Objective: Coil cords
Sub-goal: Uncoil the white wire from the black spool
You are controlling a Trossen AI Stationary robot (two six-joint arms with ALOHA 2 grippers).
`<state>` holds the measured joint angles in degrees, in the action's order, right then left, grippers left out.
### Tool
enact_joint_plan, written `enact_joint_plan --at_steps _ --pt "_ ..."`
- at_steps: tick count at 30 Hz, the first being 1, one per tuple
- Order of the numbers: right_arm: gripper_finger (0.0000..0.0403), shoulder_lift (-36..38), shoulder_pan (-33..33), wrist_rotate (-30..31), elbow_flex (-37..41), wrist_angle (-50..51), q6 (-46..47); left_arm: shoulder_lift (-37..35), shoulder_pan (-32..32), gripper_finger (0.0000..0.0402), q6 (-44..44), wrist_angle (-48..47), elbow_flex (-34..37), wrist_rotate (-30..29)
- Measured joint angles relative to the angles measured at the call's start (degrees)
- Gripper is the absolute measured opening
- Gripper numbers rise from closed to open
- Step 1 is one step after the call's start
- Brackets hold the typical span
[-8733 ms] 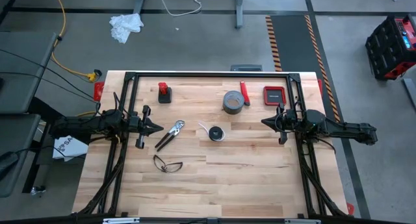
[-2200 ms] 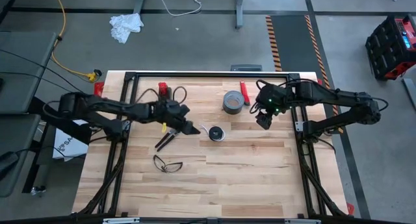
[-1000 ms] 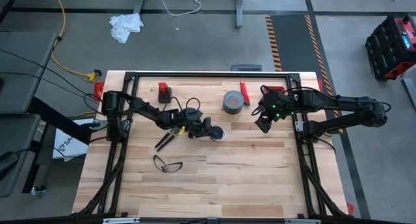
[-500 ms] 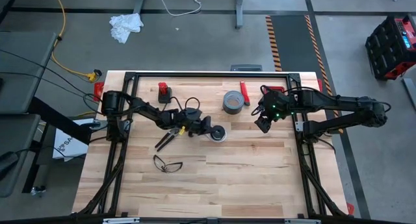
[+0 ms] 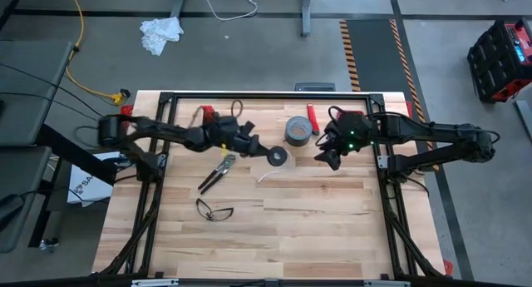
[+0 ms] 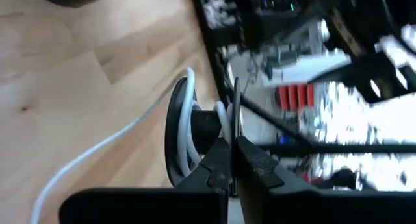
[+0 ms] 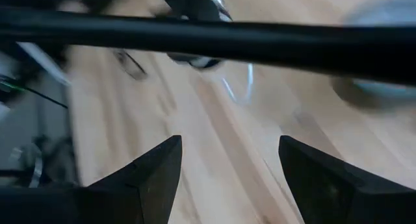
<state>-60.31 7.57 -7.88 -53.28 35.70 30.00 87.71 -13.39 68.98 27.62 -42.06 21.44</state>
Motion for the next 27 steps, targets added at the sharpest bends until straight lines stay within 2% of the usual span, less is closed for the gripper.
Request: enact_joint_plan --at_steps 5,10,15,18,23,27 --pt "0.0252 -0.1 -0.2 -2.4 0.0 -12.1 0.0 -10.8 -2.1 0.0001 -8.1 -12.3 -1.2 6.6" --pt "0.0252 -0.1 0.0 -2.5 0.0 -18.2 0.2 -15.6 -2.8 0.0001 -12.0 -21.3 -10.5 14.8" --pt "0.0252 -0.1 0.8 -5.9 0.0 -28.4 3.2 -15.4 -2.7 0.0001 -7.6 -16.7 -23.3 26.7" --pt "0.0252 -0.1 0.8 -6.2 0.0 -34.6 3.2 -15.4 -3.4 0.0001 -5.4 -11.8 -29.5 31.0" --pt "0.0252 -0.1 0.8 -6.2 0.0 -42.1 4.8 -15.4 -5.7 0.0001 -3.4 -3.6 -35.0 31.3" --pt "0.0252 -0.1 0.8 -7.3 0.0 -50.5 9.3 -15.4 -7.7 0.0001 -4.0 -5.8 -35.4 30.7"
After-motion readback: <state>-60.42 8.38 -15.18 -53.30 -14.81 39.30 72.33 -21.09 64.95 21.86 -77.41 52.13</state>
